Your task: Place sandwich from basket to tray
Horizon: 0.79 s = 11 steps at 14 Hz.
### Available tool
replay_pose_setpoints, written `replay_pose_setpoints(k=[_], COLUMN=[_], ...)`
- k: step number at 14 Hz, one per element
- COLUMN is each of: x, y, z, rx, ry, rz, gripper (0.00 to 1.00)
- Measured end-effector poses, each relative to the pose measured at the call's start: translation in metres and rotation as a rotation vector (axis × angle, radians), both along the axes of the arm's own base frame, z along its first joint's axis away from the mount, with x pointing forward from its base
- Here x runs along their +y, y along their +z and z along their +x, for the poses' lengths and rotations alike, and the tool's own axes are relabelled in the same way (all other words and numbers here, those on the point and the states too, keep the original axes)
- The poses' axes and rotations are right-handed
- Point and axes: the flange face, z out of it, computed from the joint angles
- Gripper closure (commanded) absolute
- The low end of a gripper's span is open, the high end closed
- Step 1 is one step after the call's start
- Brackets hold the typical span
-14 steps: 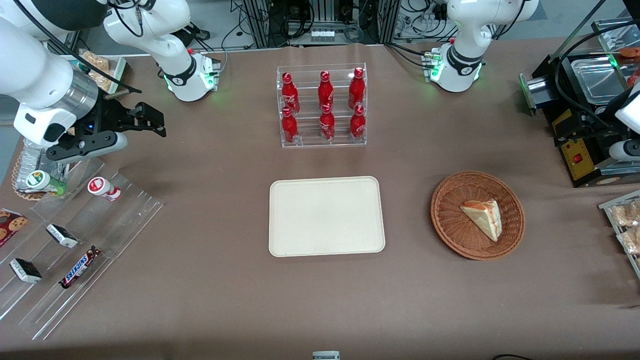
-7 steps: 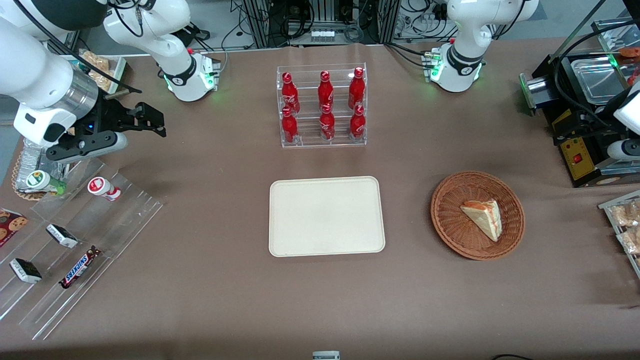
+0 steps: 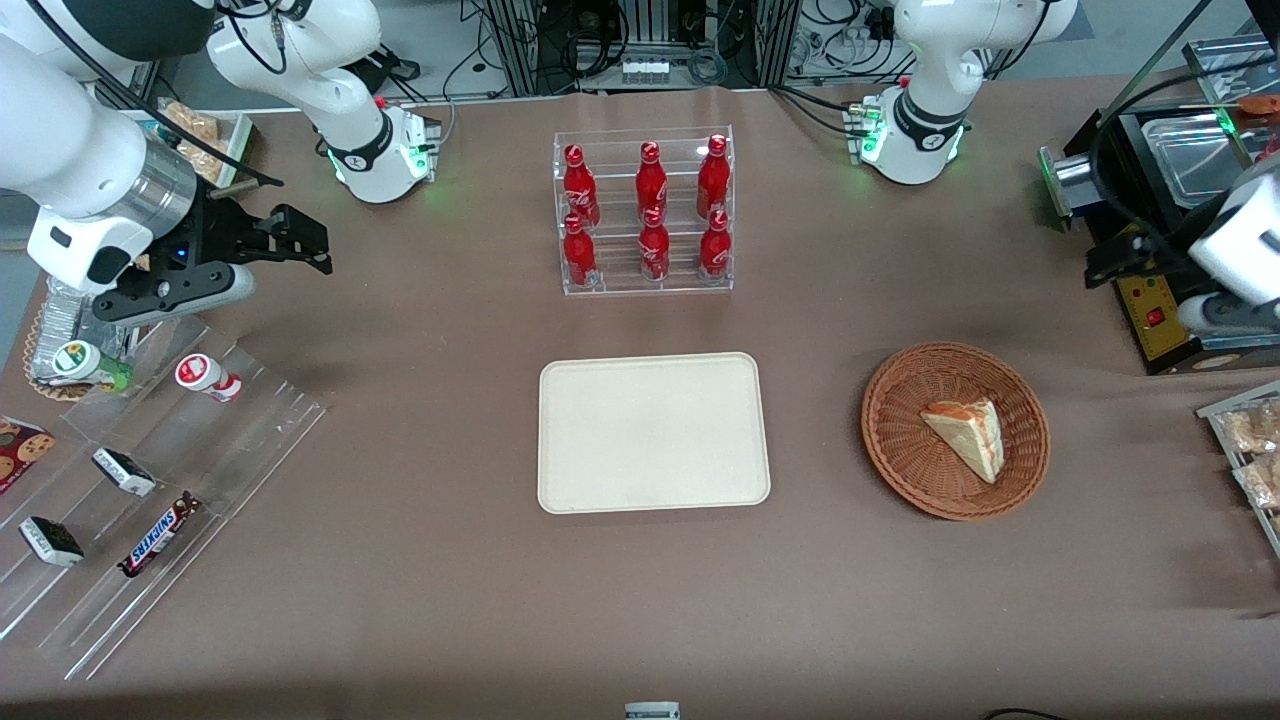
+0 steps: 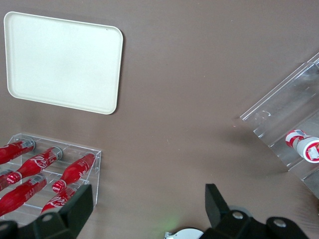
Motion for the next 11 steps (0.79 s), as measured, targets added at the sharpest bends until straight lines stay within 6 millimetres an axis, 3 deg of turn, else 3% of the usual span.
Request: replay_pose_setpoints(k=[3, 7, 9, 11], x=[0.0, -0.001, -0.001, -0.003], y=[-0.088, -0.198, -0.23, -0.245], z=[0.006, -0.011, -0.022, -0.023], rx=[-0.028, -0.133, -0.191, -0.219], ry=[0.008, 0.112, 0.243, 0.455], rz=[0.001, 0.01, 0.015, 0.026], gripper=[0.0, 0.0, 0.0, 0.0])
